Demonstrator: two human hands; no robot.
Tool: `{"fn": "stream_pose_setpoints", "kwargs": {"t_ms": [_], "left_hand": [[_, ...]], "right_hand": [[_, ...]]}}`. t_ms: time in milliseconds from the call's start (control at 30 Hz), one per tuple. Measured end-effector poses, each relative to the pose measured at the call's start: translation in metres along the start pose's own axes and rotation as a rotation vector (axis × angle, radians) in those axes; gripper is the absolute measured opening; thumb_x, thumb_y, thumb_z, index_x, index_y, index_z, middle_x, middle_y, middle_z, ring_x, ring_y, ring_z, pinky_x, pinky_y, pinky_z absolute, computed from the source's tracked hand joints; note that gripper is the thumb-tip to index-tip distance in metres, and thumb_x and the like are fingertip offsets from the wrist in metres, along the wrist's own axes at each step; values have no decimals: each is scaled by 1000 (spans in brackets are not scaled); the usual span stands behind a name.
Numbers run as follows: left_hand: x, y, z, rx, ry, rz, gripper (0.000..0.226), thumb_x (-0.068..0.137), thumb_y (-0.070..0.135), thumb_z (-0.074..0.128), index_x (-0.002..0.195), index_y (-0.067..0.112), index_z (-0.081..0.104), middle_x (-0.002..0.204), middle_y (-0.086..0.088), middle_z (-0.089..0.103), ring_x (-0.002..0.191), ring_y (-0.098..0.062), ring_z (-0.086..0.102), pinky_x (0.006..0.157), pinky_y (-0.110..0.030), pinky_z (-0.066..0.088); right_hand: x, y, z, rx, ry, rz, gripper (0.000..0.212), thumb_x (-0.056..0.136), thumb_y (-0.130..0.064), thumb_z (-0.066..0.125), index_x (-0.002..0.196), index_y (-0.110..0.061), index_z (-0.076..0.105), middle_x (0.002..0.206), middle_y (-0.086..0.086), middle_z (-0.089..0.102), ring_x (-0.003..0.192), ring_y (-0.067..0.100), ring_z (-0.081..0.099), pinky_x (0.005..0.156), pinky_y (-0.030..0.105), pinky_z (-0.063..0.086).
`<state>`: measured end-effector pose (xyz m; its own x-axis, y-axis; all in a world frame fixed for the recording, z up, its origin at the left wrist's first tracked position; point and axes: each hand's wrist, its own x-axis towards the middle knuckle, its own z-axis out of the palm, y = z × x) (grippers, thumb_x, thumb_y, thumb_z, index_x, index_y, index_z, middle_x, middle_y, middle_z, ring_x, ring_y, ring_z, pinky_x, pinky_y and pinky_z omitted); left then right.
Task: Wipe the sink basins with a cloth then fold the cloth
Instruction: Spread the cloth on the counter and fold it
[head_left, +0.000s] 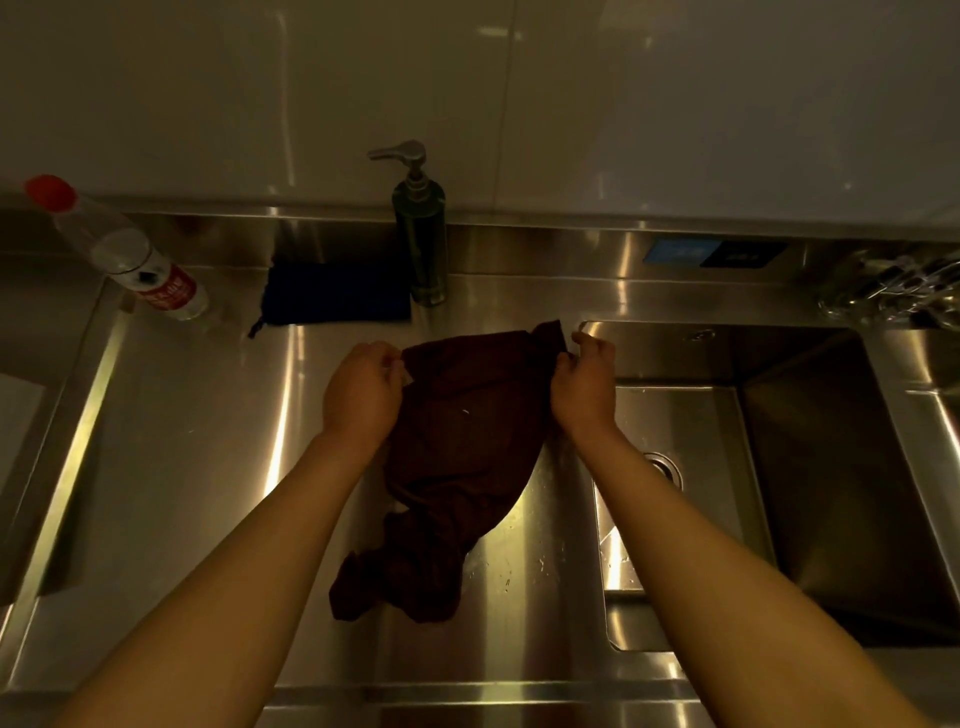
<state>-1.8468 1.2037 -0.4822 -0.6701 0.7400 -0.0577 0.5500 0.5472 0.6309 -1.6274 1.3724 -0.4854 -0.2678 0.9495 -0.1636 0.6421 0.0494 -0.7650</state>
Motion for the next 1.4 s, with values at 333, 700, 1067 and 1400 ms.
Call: {"fn": "stream_pose_setpoints", "kwargs": {"t_ms": [333, 700, 1067, 1400], "left_hand": [[40, 6, 20, 131, -175, 46, 25, 103, 29, 61, 117, 12, 73, 120, -13, 60, 111, -31, 57, 81, -32, 39], [70, 4, -17, 132, 13, 60, 20, 98, -1, 57, 110, 1, 73, 114, -24, 61, 99, -39, 61, 78, -34, 41], [7, -1, -6, 130, -121, 187, 21, 91, 5, 67, 111, 11, 73, 113, -10, 63, 105, -29, 61, 81, -28, 40], [-120, -16, -19, 127, -300, 341, 21, 88, 12, 75, 110, 15, 75, 113, -1, 65, 105, -24, 59, 89, -40, 52]], "right_hand": [[46, -6, -1, -274, -149, -108, 36, 97, -16, 64, 132, -8, 60, 122, 16, 62, 111, 31, 62, 91, 35, 49], [65, -6, -18, -341, -62, -46, 12, 95, -17, 60, 84, -19, 59, 85, 1, 61, 89, 27, 66, 70, 28, 41], [57, -5, -6, -45, 45, 57, 11, 91, -24, 72, 97, -18, 64, 88, -5, 63, 93, 23, 67, 75, 30, 49], [-36, 17, -17, -82, -122, -48, 15, 88, -14, 71, 100, -17, 64, 101, 1, 64, 92, 18, 62, 83, 34, 53]]}}
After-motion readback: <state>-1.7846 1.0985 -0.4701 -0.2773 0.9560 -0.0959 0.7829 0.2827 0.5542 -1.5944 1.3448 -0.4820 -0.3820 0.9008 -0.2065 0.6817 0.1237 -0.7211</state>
